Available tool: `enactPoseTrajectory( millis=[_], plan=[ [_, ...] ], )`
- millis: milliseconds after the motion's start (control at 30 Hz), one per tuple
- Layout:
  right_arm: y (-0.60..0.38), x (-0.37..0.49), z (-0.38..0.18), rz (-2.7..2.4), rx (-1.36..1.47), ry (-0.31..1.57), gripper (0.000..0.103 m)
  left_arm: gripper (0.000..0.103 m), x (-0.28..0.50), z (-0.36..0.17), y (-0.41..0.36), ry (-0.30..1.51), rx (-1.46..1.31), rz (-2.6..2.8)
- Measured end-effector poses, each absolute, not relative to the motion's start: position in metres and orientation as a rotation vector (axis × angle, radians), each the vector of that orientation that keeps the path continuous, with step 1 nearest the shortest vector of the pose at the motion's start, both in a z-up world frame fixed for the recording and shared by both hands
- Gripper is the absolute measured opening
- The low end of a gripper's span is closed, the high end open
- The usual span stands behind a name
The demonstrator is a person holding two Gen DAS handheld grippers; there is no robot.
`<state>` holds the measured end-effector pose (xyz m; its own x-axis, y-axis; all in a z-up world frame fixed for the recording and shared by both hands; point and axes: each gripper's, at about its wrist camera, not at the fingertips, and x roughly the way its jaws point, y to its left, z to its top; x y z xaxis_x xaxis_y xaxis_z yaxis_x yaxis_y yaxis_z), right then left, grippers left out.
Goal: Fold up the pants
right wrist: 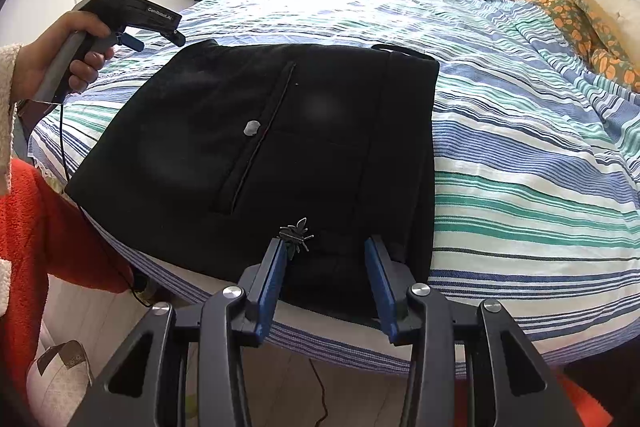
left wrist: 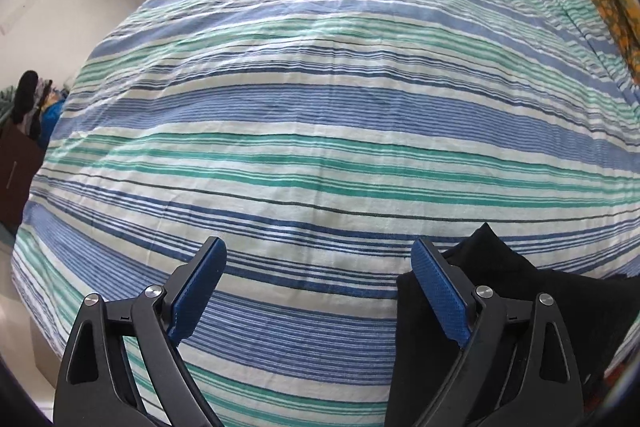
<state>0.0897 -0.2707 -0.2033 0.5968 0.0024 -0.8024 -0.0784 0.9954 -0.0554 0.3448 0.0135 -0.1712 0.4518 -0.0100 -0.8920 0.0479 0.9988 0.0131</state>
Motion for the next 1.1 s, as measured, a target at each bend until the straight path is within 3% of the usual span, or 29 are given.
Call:
enactPoseTrajectory(
  millis=[633,967,1100],
  plan=[
    [-0.267,0.090,-0.204,0.041,-0.102,0.929,0.043,0.094,0.193,-0.152,-0.050,1.033,0.176,-0.498],
    [-0.267,0.090,-0.204,0.040,-0.106,0.929,0.043,0.097,0.189,-0.214,-0.052,1.160,0.193,-0.420],
    [-0.267,0.089,-0.203,0.038,-0.113,0.929,0.043,0.100,0.194,-0.224,-0.040,1.206,0.071,-0.421]
  ],
)
